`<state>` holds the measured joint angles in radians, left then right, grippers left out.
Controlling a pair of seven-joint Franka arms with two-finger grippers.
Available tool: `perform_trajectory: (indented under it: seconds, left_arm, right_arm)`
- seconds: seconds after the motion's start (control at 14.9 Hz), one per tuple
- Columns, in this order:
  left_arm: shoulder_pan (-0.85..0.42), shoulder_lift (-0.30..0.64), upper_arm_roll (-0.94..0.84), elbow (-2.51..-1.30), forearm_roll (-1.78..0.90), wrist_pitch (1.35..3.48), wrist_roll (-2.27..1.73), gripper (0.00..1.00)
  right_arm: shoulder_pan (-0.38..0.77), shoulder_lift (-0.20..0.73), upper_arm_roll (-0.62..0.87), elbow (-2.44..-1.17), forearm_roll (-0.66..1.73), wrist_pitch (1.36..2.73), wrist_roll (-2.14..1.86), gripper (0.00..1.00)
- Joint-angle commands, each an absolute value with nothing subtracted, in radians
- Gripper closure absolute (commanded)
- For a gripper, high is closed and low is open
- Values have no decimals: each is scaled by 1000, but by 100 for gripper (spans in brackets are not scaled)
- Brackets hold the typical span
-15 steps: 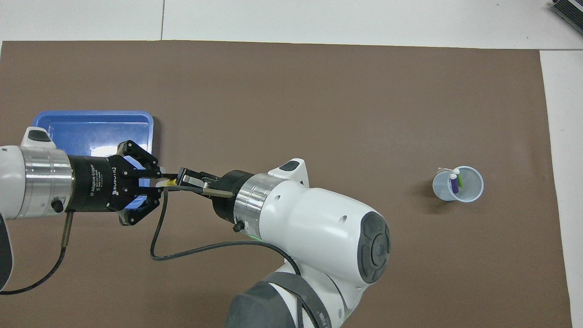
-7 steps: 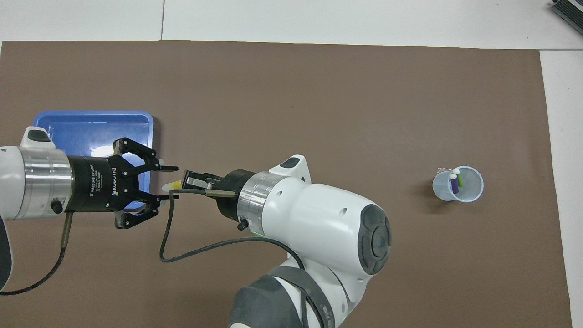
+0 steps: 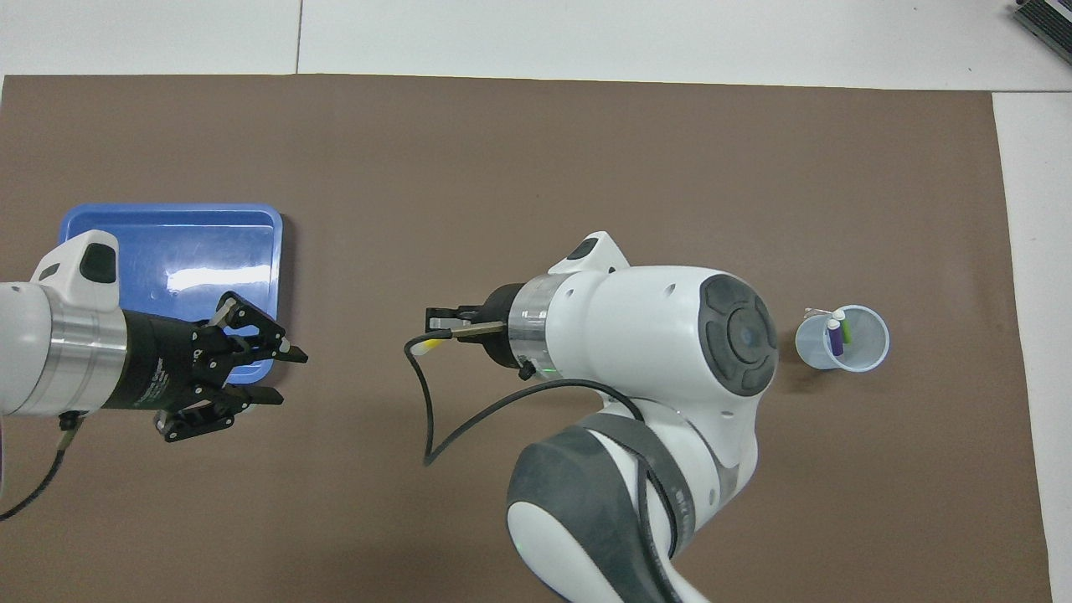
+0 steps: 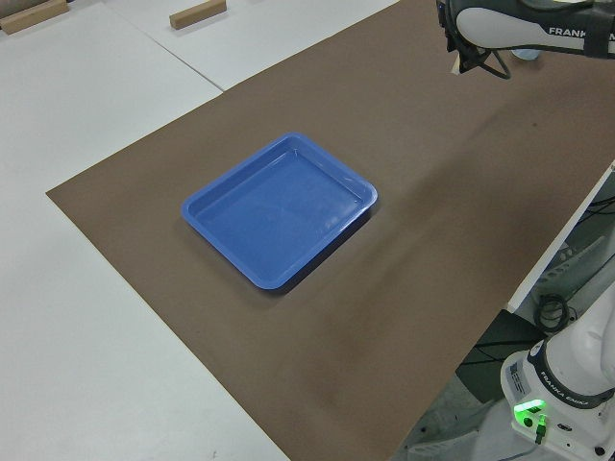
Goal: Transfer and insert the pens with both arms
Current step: 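Carry the yellow pen to the cup while the left gripper withdraws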
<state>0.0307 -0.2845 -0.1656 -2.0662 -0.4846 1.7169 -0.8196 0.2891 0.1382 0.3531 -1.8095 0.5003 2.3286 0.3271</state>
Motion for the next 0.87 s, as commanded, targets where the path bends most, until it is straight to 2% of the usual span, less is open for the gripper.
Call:
perform_trajectory:
  seconds: [0.0,0.13,0.2,0.27,0.6,0.8]
  left_arm:
    - [93,-321,-163,-2086,-372,1643,-375,53]
    - [112,-321,-161,-2082,-306,1629,-199,47]
    - [123,-321,-161,-2077,-279,1628,-148,29]
    - [135,-318,-161,-2066,-267,1625,-131,0]
    - [150,-269,-161,-1973,-206,1614,-92,0]
    - [167,-226,-161,-1893,-143,1614,-92,0]
  right_arm:
    - [210,72,360,-1836,439,2171,240,100]
    - [152,48,360,-1836,381,2048,174,100]
    - [115,37,360,-1836,350,1986,123,100]
    - [79,29,360,-1835,325,1929,60,100]
    - [-128,20,360,-1829,155,1737,-321,100]
    - [-189,18,359,-1819,14,1692,-544,100]
